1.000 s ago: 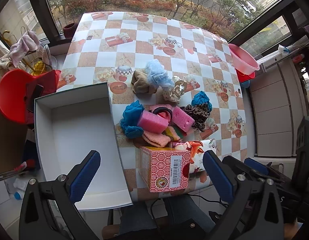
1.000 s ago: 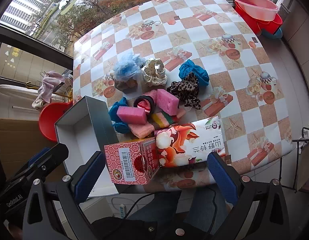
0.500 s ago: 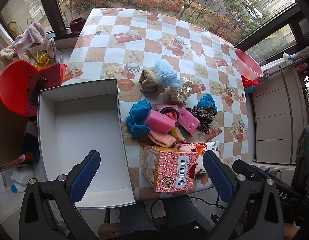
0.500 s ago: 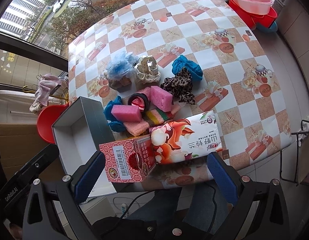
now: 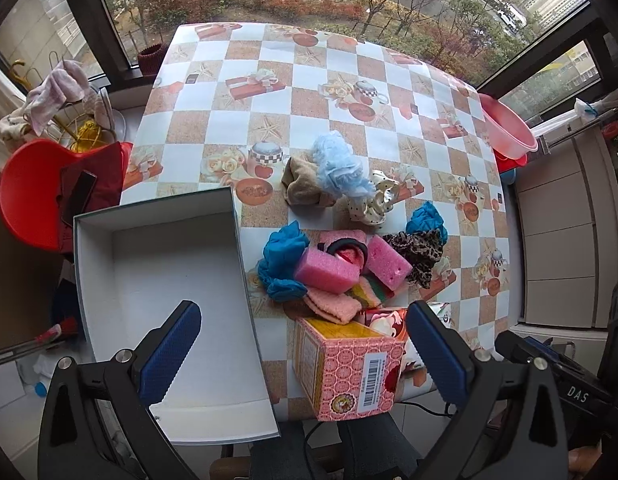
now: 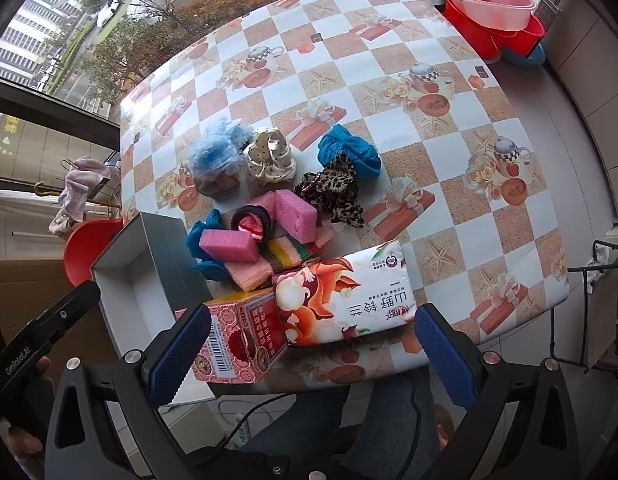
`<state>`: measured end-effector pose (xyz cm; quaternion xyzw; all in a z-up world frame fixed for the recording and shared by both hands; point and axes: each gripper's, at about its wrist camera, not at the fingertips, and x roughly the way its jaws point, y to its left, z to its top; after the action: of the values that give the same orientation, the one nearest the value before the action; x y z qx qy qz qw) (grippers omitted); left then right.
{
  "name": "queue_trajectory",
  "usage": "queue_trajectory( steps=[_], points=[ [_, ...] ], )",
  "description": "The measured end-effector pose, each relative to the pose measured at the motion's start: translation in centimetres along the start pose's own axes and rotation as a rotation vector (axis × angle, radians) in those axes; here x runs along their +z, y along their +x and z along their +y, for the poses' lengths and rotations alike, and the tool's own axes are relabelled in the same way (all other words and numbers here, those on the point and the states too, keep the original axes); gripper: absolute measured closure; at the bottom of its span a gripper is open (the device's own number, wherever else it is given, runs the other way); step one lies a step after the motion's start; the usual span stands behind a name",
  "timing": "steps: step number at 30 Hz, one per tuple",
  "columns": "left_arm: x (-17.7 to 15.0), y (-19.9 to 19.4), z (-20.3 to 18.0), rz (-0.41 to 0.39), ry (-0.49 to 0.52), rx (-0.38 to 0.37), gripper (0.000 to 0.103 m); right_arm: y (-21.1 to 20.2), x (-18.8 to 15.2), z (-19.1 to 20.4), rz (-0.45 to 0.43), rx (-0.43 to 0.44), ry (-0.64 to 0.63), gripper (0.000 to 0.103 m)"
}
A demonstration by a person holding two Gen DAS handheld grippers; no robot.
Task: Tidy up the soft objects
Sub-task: 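Move both tools toward the pile of soft items on the table, then grasp the light-blue fluffy scrunchie with the left gripper while the right grasps the blue cloth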
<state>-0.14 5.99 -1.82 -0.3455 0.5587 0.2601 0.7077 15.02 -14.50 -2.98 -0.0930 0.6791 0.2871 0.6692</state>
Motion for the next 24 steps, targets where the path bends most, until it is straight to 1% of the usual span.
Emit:
queue_trajectory(
  steps=[5,9,14,16,19,24],
  points=[
    [2.4,2.2,-1.2,0.037,0.011,0.006,0.001,0.6,1.4,-1.2,0.009,-0.012,0.007,0.000],
    [4.0,4.2,-2.7,0.060,0.038,0.033,0.001,1.5,2.5,-2.1,0.027,-0.026,0.009,0.000],
    [6.3,7.0,-4.1,0.107,0.045,0.026,0.001,2.7,4.5,-3.1,0.043,-0.030,0.007,0.000],
    [7.2,8.2,-4.5,0.121,0.048,0.056,0.001,3.5,5.5,-3.4,0.057,-0.038,0.004,0.000],
    [8.5,9.9,-4.8,0.131,0.035,0.092,0.001,4.7,6.9,-4.0,0.083,-0.025,0.013,0.000],
    [10.4,12.2,-5.0,0.144,-0.010,0.080,0.001,7.2,9.0,-4.7,0.124,-0.014,0.024,0.000]
  ],
)
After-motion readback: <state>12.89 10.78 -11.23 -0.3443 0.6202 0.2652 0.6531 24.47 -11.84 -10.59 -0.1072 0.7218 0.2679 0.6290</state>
